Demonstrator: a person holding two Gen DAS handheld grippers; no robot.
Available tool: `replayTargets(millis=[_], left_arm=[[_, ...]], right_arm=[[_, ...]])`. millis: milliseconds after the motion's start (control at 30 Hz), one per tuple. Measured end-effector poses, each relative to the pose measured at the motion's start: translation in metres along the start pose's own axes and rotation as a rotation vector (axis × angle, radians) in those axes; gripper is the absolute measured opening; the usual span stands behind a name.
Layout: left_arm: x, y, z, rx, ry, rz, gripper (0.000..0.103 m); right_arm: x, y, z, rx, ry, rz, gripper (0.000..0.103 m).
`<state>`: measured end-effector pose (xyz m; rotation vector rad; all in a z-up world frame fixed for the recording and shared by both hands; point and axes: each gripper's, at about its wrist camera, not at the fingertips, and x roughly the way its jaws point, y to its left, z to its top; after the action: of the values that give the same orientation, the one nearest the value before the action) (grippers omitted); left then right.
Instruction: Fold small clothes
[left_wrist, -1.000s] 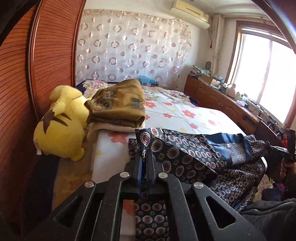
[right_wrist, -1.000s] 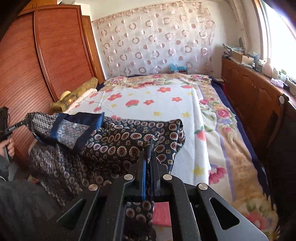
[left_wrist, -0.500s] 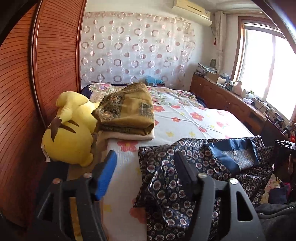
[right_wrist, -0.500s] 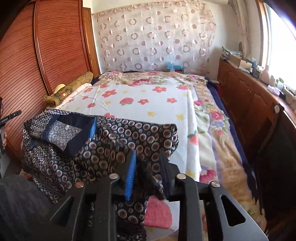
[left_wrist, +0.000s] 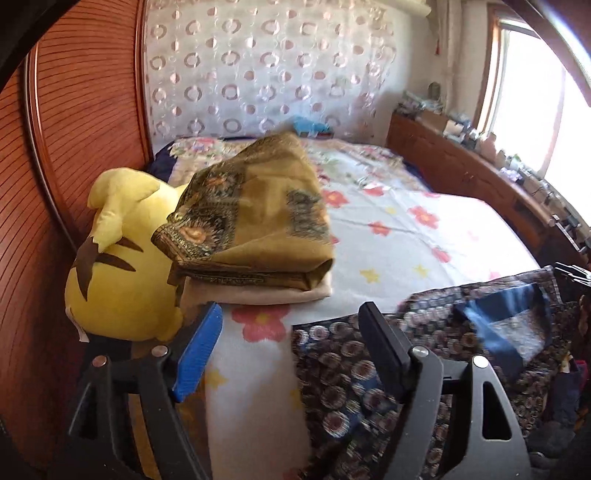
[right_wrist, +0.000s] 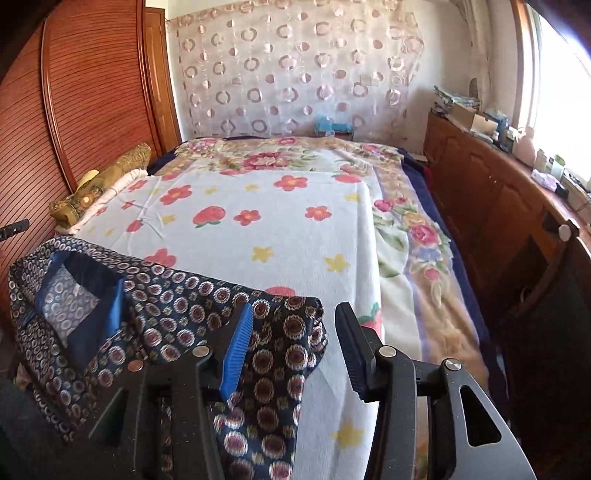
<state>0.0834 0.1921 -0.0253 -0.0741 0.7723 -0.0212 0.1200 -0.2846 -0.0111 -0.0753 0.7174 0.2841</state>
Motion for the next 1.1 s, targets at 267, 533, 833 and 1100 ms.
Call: replayTargets(millis=[267, 533, 833, 1100], left_arm=[[0.048, -0.004, -0.009, 0.021, 0.142, -0.024, 0.077], [0.063, -0.017, -0.028, 0.062, 0.218, -0.025, 0.077], [0.056, -0.033, -0.029, 0.128, 0.199, -0.109, 0.033], [0.01, -0.049, -0.023, 0.137, 0.055, -0.146, 0.008]], right_arm=[[0.031, -0.006, 0.01, 0.028, 0.082, 0.0, 0.052], [0.038, -0.008, 0.014, 0.021, 0.13, 0.008, 0.052], [0.04, 0.004, 0.014, -0.063, 0.135, 0.06, 0.03], [0.02, 0.01, 0.01, -0.086, 0.059, 0.116, 0.009]])
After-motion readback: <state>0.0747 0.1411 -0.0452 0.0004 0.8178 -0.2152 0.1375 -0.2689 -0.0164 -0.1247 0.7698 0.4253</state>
